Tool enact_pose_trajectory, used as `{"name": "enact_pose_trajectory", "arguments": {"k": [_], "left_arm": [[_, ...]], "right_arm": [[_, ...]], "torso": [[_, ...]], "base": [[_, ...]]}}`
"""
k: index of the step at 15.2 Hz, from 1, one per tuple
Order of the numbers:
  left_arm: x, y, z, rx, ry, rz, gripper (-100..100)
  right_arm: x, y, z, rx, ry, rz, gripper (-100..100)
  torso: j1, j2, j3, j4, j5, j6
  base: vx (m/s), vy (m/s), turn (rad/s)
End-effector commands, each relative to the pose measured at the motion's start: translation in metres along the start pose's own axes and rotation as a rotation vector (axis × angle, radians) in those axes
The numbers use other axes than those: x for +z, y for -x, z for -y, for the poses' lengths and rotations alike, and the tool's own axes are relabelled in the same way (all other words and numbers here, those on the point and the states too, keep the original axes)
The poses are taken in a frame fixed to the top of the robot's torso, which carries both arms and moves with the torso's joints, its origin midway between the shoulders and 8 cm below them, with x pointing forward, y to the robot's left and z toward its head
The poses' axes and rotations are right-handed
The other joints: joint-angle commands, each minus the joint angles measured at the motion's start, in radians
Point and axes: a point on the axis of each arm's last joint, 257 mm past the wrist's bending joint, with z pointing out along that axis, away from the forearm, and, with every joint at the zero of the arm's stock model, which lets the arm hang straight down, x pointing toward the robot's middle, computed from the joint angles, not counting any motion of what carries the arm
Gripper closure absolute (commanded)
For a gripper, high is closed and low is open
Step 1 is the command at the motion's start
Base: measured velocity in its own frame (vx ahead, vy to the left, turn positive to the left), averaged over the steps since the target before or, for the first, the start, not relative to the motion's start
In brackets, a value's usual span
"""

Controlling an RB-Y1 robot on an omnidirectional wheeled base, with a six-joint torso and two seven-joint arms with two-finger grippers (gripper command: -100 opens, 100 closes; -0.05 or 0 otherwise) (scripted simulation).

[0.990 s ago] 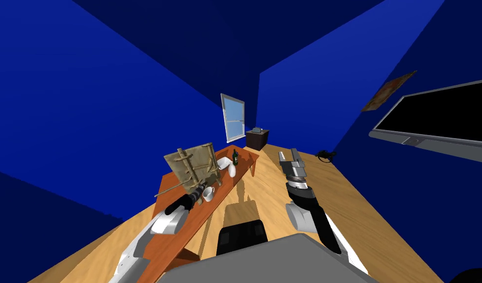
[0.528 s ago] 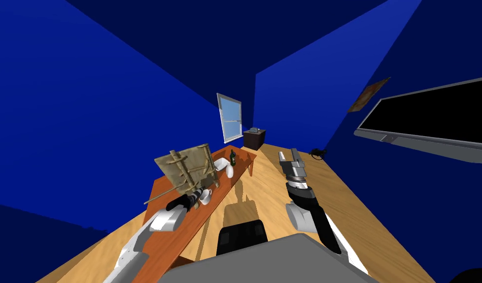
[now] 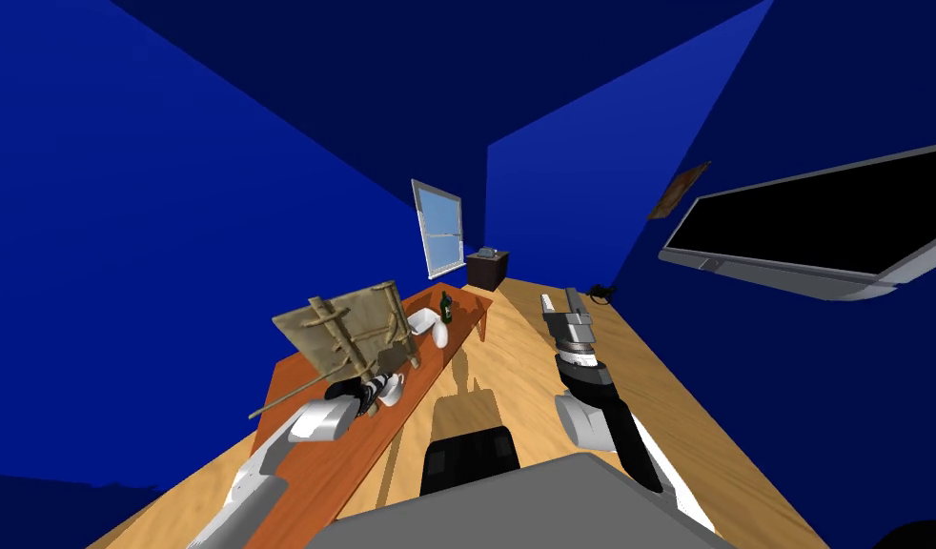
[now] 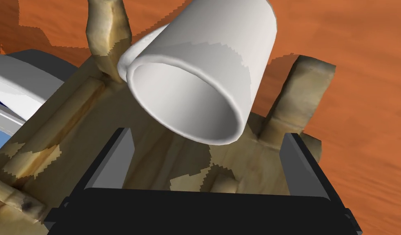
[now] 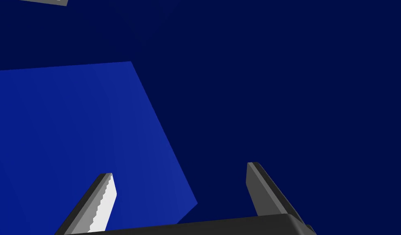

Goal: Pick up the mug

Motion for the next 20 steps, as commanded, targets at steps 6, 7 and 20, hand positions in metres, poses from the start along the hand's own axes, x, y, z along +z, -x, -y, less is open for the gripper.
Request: {"name": "enact_pose_trajectory", "arguments": {"k": [6, 7, 20], "left_arm": [[0.001, -0.002, -0.037, 0.012, 0.133, -0.062, -100], [0.000, -0.002, -0.046, 0.014, 0.167, -0.078, -100], [0.000, -0.010, -0.090, 0.011, 0.315, -0.153, -100]], "right_arm": [[0.000, 0.000, 0.000, 0.000, 0.000, 0.000, 0], [0.000, 0.000, 0.000, 0.000, 0.000, 0.000, 0], [0.000, 0.000, 0.000, 0.000, 0.000, 0.000, 0]], "torso": [[0.000, 0.000, 0.000, 0.000, 0.000, 0.000], [0.000, 0.000, 0.000, 0.000, 0.000, 0.000], [0.001, 0.000, 0.000, 0.000, 0.000, 0.000]], "base": [[0.009, -0.003, -0.090], [0.010, -0.004, -0.106], [0.011, 0.001, -0.085]]}}
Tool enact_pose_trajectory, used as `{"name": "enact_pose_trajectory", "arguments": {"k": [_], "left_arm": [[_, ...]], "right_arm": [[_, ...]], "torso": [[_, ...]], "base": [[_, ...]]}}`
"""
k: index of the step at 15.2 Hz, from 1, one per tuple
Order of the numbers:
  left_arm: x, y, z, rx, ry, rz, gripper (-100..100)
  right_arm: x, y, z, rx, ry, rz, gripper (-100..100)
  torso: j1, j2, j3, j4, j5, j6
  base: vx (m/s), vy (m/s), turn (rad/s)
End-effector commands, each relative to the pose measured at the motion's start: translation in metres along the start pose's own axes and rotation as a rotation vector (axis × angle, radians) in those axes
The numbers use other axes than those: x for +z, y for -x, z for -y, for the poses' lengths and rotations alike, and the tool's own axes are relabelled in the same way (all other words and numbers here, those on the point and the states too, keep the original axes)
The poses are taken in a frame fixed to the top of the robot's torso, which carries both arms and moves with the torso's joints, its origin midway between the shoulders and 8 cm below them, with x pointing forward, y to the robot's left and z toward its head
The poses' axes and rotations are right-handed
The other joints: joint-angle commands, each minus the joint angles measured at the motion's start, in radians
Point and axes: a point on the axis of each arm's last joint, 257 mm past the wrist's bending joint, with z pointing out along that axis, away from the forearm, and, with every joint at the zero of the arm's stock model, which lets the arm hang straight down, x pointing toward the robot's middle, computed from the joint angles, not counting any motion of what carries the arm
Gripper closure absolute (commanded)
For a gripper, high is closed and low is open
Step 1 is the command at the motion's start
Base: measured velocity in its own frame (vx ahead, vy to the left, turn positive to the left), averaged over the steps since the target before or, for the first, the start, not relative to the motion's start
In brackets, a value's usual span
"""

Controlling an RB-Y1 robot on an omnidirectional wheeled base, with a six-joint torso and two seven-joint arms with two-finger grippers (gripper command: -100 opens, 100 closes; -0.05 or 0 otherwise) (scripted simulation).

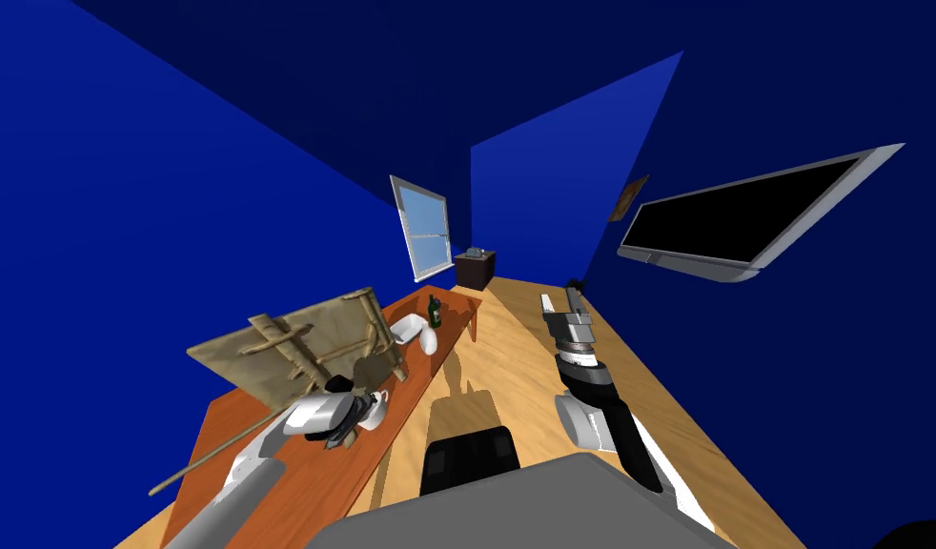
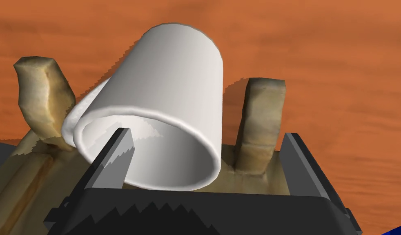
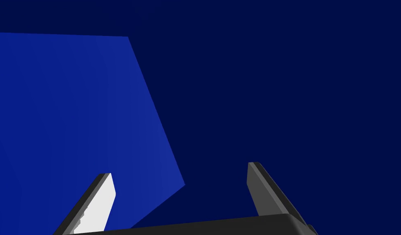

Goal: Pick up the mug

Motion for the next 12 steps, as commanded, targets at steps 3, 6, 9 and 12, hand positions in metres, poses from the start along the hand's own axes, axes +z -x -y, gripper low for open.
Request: {"name": "enact_pose_trajectory", "arguments": {"k": [3, 6, 9, 12], "left_arm": [[0.008, -0.004, -0.002, -0.007, 0.001, 0.001, -100], [0.009, -0.004, -0.002, -0.008, -0.001, 0.003, 100], [0.015, -0.008, -0.004, -0.013, 0.000, 0.003, 100], [-0.004, 0.003, 0.001, 0.004, -0.003, 0.001, 100]], "right_arm": [[0.000, 0.000, 0.000, 0.000, 0.000, 0.000, 0], [0.000, 0.000, 0.000, 0.000, 0.000, 0.000, 0], [0.000, 0.000, 0.000, 0.000, 0.000, 0.000, 0], [0.000, 0.000, 0.000, 0.000, 0.000, 0.000, 0]], "torso": [[0.001, 0.000, 0.000, 0.000, 0.000, 0.000], [-0.001, 0.001, 0.000, 0.000, 0.000, 0.000], [0.004, 0.001, 0.001, 0.001, 0.003, 0.001], [0.006, -0.001, -0.001, 0.000, 0.004, 0.002]], "base": [[0.007, 0.036, -0.045], [0.000, 0.005, 0.006], [0.001, -0.001, -0.006], [-0.007, -0.030, 0.063]]}}
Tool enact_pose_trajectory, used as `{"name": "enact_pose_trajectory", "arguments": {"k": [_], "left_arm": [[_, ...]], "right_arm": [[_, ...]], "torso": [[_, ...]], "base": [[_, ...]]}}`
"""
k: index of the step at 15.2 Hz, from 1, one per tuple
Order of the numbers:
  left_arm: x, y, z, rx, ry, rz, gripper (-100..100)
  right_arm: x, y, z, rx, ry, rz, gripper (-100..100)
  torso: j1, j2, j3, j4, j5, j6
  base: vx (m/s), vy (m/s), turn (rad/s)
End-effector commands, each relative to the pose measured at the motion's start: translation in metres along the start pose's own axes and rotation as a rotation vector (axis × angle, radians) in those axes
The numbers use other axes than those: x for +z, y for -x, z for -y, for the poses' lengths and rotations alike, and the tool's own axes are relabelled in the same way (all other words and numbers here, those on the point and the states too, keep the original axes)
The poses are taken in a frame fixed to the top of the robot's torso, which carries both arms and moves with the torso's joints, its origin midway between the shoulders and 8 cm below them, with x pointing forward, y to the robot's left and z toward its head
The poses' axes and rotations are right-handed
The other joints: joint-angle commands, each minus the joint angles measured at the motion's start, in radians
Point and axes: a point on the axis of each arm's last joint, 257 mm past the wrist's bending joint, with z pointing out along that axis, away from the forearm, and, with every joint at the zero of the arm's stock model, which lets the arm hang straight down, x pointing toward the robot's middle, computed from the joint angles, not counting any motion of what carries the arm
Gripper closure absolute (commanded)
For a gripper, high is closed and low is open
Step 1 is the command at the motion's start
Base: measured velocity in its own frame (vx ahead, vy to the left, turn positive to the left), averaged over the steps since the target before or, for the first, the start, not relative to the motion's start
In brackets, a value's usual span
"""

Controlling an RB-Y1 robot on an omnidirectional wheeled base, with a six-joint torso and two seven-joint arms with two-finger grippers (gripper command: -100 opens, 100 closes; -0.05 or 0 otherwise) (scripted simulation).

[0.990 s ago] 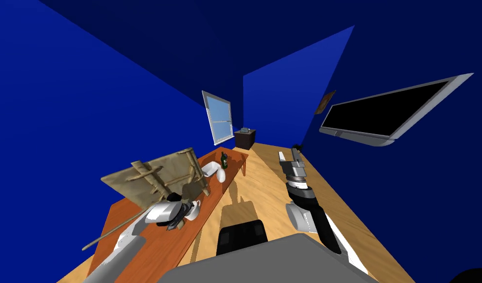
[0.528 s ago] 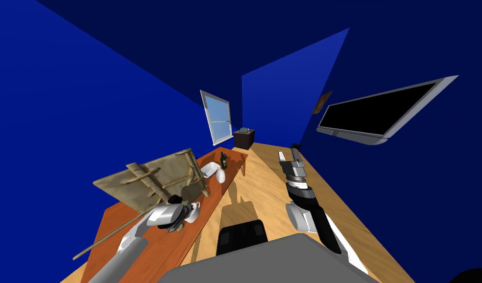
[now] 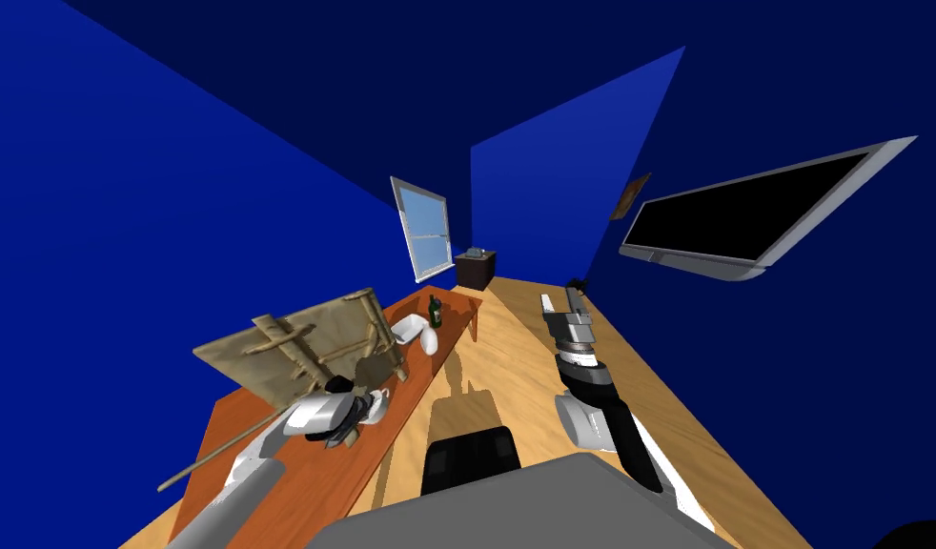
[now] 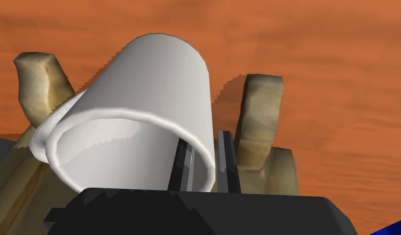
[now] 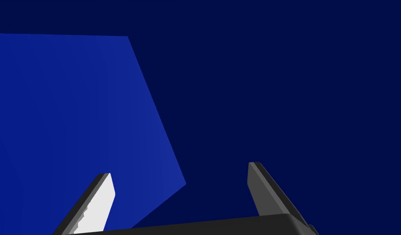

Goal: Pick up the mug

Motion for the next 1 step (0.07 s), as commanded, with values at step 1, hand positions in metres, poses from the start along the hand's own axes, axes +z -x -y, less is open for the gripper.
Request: {"name": "enact_pose_trajectory", "arguments": {"k": [1], "left_arm": [[0.0000, 0.0000, 0.0000, 0.000, 0.000, 0.000, 100]], "right_arm": [[0.0000, 0.0000, 0.0000, 0.000, 0.000, 0.000, 0]], "torso": [[0.000, 0.000, 0.000, 0.000, 0.000, 0.000]], "base": [[-0.008, -0.026, 0.032]]}}
